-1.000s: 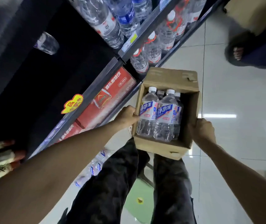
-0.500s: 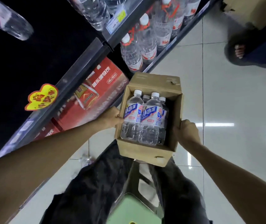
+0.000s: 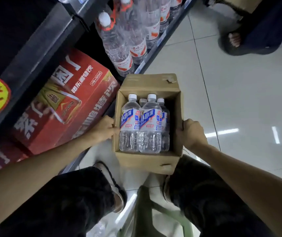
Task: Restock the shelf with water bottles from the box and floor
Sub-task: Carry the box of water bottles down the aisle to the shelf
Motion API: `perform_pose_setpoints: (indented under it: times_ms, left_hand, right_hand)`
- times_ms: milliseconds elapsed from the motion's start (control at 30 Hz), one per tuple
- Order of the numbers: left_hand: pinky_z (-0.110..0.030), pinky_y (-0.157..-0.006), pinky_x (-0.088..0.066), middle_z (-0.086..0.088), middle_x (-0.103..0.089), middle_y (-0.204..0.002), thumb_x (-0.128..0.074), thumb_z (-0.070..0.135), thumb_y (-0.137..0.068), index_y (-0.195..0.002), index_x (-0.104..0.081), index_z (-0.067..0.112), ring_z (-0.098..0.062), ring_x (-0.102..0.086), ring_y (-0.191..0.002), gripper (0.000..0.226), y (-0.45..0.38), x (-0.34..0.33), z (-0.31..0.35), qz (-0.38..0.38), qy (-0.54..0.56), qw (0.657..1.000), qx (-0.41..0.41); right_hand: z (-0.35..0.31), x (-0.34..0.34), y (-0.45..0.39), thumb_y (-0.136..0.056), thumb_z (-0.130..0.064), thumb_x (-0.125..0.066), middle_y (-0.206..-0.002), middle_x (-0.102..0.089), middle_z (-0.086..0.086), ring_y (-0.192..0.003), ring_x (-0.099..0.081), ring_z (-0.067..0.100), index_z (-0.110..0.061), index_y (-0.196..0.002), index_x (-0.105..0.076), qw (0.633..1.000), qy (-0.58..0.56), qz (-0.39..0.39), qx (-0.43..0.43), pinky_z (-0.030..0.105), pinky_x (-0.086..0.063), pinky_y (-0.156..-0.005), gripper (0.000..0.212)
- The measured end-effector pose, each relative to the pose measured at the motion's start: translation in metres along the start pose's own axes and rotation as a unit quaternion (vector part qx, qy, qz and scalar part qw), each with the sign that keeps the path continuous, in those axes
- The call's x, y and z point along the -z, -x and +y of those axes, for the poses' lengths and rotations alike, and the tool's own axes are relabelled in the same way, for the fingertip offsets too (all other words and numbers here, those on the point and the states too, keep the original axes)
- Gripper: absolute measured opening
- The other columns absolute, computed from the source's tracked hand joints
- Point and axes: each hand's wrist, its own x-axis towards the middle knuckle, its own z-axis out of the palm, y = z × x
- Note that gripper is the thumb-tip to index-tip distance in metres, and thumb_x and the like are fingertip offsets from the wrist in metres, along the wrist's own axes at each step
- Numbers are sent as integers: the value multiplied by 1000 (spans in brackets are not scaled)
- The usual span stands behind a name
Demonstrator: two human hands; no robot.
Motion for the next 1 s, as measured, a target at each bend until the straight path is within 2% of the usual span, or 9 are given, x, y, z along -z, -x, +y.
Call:
perform_pose_setpoints:
  times_ms: [133,267,367,467,533,633,733,833,1000]
  left_hand:
    - [-22,-54,-55,-3,-61,-65,-64,4,-87,-92,-63,-10,-14,-60,-59,16,-6,-7,-14,0,-20,1000,-15]
    - [-28,-61,-58,-21,-70,-84,-65,4,-86,-95,-64,-14,-27,-69,-75,20,-13,-6,-22,-10,-13,999,-37]
    - [-18,-56,-56,-22,-71,-91,-65,2,-85,-96,-65,-14,-22,-69,-77,19,-17,-4,-28,-17,-8,999,-45]
    - [-18,-55,-55,-6,-68,-64,-64,-1,-85,-80,-64,-10,-8,-64,-62,10,-21,-4,-30,-7,-7,999,-53]
    - [-15,-50,-52,9,-57,-44,-63,-3,-85,-64,-58,3,1,-56,-46,21,-20,-5,-30,-2,-3,998,-56]
    - [-25,-60,-57,8,-54,-47,-65,1,-83,-64,-58,2,-1,-53,-47,21,-17,-8,-34,23,-14,997,-74]
    - [-40,-75,-60,-13,-68,-71,-66,3,-82,-77,-65,-7,-17,-65,-66,11,-7,-16,-33,36,-35,995,-89]
    - [-39,-74,-60,-5,-68,-67,-67,6,-82,-69,-64,9,-16,-65,-64,14,-1,-23,-31,71,-47,992,-97]
    - [-38,-71,-59,-10,-73,-74,-73,21,-78,-81,-72,6,-23,-71,-71,15,4,-23,-30,128,-127,979,-100]
  right_hand:
    - [8,-21,4,-92,-14,-49,-79,-51,8,-70,-49,28,-3,-94,-61,1000,-17,13,5,28,-39,-61,16]
    - [14,-27,4,-90,-16,-51,-79,-51,8,-70,-47,29,-5,-91,-59,999,-23,20,15,27,-38,-62,14]
    - [16,-30,1,-87,-17,-53,-78,-52,8,-72,-49,31,-6,-84,-53,999,-19,19,39,26,-37,-58,11]
    - [17,-30,-3,-86,-14,-55,-83,-56,10,-75,-55,32,-8,-84,-48,997,-18,24,64,29,-42,-59,9]
    - [16,-30,-3,-85,-13,-56,-85,-59,11,-76,-60,33,-7,-86,-50,996,-23,31,78,32,-50,-60,8]
    - [19,-34,0,-86,-13,-55,-76,-58,5,-65,-59,25,-9,-86,-50,995,-41,39,87,25,-48,-52,6]
    - [23,-37,7,-86,-13,-54,-83,-60,9,-71,-59,29,-8,-87,-51,996,-22,43,81,27,-47,-56,5]
    - [25,-41,9,-88,-14,-53,-82,-62,11,-69,-59,31,-8,-85,-54,992,-1,67,103,25,-45,-55,6]
    - [25,-38,12,-90,-22,-53,-75,-65,8,-58,-60,22,-11,-77,-54,989,35,91,111,25,-46,-50,17]
